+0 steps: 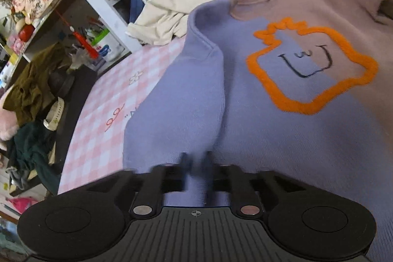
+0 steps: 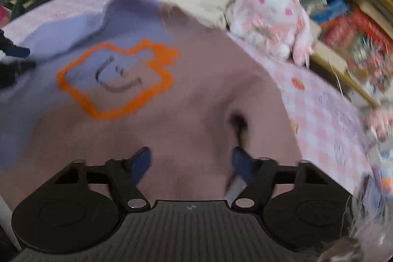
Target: Fold clothes
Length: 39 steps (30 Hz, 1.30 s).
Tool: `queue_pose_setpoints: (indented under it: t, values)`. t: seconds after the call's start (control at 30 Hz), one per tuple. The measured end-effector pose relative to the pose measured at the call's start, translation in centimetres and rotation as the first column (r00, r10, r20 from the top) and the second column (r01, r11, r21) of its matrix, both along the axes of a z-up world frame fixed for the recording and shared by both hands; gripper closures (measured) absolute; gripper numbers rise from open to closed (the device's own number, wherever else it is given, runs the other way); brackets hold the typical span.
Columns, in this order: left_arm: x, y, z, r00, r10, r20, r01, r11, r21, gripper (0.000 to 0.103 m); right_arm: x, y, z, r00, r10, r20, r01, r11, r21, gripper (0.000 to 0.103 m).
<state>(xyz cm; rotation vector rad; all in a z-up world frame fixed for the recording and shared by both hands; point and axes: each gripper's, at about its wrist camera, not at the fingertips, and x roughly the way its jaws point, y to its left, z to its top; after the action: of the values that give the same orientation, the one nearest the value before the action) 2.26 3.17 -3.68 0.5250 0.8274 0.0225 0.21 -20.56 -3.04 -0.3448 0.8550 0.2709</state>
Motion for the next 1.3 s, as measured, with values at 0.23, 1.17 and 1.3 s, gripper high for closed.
queue_pose_setpoints:
  t: [0.23, 1.17, 1.3]
  values:
    - [5.2, 8.1, 5.4, 0.981, 0.133, 0.143, -0.120, 0.988, -0.097, 0.099, -0.2, -0.8, -0.5, 0.993, -0.090, -0.074, 0.095, 0.993, 0.070, 0.072]
    - [1.4, 7.1, 0.5, 0.975, 0.214, -0.061, -0.222, 0.943, -0.248, 0.036, -0.7, -10.6, 2.9, 0.947, -0.320, -0.018, 0.319, 0.947, -0.030, 0.060]
    - [0.9, 7.5, 0.5, 0.958, 0.276, -0.077, -0.287, 0.916, -0.280, 0.033, 1.0, -13.5, 1.5, 0.939, -0.333, -0.087, 0.326, 0.942, -0.082, 0.060]
